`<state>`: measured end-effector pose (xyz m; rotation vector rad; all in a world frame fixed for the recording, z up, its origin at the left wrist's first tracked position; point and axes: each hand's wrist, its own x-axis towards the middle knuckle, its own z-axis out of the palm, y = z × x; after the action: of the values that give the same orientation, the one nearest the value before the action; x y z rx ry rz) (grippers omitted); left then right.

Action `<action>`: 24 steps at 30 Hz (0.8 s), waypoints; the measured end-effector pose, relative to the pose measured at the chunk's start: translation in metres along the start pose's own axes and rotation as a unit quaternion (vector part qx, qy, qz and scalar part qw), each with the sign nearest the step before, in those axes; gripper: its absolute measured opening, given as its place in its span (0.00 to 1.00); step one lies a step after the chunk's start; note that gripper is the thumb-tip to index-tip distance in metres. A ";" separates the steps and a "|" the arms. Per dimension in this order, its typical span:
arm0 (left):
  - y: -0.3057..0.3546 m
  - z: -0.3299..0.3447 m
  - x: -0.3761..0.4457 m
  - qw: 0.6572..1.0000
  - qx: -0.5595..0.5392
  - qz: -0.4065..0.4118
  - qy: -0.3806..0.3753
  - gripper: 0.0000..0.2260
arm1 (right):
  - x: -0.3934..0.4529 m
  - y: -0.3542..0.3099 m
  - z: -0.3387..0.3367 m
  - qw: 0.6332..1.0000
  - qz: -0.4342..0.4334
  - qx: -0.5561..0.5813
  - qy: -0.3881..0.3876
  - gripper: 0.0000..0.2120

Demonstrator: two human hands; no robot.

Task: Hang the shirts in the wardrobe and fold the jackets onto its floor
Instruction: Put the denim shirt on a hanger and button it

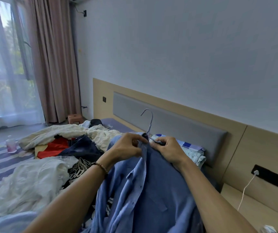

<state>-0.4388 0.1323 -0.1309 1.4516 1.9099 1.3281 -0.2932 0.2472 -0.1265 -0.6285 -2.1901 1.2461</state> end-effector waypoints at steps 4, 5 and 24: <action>-0.004 0.002 -0.003 0.998 -0.002 -0.015 -0.068 0.20 | 0.001 0.000 -0.001 1.000 0.006 0.029 -0.010 0.11; -0.003 0.003 -0.002 0.998 0.004 -0.003 -0.066 0.17 | 0.002 -0.001 0.001 1.000 0.004 0.026 -0.016 0.10; -0.037 -0.002 -0.012 0.959 0.278 0.047 0.002 0.08 | 0.017 0.006 -0.009 0.977 0.008 -0.207 0.050 0.08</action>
<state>-0.4545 0.1199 -0.1644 1.8088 2.3632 0.8542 -0.2993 0.2655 -0.1240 -0.8526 -2.3775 0.7443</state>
